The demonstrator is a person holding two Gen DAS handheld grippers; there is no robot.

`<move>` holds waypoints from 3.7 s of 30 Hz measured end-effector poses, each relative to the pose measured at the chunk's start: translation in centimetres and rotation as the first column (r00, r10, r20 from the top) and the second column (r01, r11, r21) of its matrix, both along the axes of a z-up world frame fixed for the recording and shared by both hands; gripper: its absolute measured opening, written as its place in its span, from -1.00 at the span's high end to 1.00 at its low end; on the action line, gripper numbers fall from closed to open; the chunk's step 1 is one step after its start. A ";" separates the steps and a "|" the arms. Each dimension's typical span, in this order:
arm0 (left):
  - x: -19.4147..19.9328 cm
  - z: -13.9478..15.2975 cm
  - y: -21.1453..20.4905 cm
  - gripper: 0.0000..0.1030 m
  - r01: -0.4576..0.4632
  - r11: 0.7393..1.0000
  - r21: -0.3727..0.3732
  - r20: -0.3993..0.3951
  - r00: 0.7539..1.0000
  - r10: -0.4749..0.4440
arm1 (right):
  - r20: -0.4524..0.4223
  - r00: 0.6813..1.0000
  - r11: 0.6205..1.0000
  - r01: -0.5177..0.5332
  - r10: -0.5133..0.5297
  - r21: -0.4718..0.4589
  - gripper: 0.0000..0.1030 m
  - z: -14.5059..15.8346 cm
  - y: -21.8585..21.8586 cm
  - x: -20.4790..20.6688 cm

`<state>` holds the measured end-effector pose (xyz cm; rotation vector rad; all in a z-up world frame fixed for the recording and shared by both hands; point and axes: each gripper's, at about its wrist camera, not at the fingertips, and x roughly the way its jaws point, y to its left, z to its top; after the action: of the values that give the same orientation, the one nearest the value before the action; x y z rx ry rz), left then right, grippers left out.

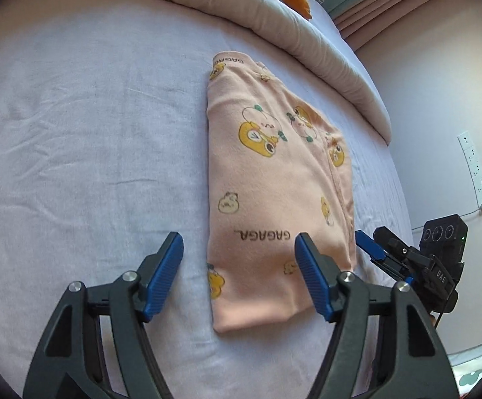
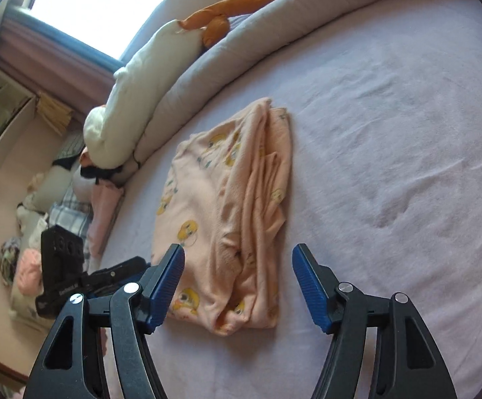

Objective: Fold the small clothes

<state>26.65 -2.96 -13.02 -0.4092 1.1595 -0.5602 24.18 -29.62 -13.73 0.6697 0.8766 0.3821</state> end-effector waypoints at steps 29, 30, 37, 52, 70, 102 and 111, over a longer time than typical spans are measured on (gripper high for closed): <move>1.5 2.0 -4.9 0.50 0.040 0.988 0.148 0.136 0.989 -0.061 | 0.097 0.991 0.967 -0.062 0.088 -0.249 0.50 2.9 6.3 2.6; 0.8 2.3 -4.5 0.50 0.041 0.987 0.154 0.143 0.988 -0.064 | 0.111 0.989 0.968 -0.064 0.093 -0.244 0.50 3.3 6.4 1.9; -3.9 3.9 -2.7 0.50 0.036 0.982 0.184 0.177 0.982 -0.069 | 0.148 0.979 0.953 -0.091 0.138 -0.288 0.50 4.6 8.2 -2.4; -14.3 7.2 1.7 0.50 -0.010 0.979 0.206 0.238 0.970 -0.040 | 0.211 0.945 0.930 -0.174 0.250 -0.323 0.50 8.3 13.2 -11.2; -20.7 8.3 4.2 0.49 -0.098 0.973 0.210 0.277 0.960 0.037 | 0.269 0.893 0.897 -0.254 0.361 -0.361 0.50 10.4 16.7 -20.2; -24.7 10.1 8.7 0.49 -0.202 0.955 0.218 0.349 0.930 0.117 | 0.310 0.832 0.853 -0.316 0.459 -0.415 0.51 11.4 21.2 -22.2; -23.5 10.3 9.3 0.49 -0.216 0.950 0.223 0.363 0.923 0.125 | 0.312 0.826 0.846 -0.320 0.470 -0.426 0.50 11.6 21.9 -21.6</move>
<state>3.10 6.32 -2.77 -0.1732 0.8321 -0.3034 2.62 -7.75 -2.17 0.0444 0.6541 0.6973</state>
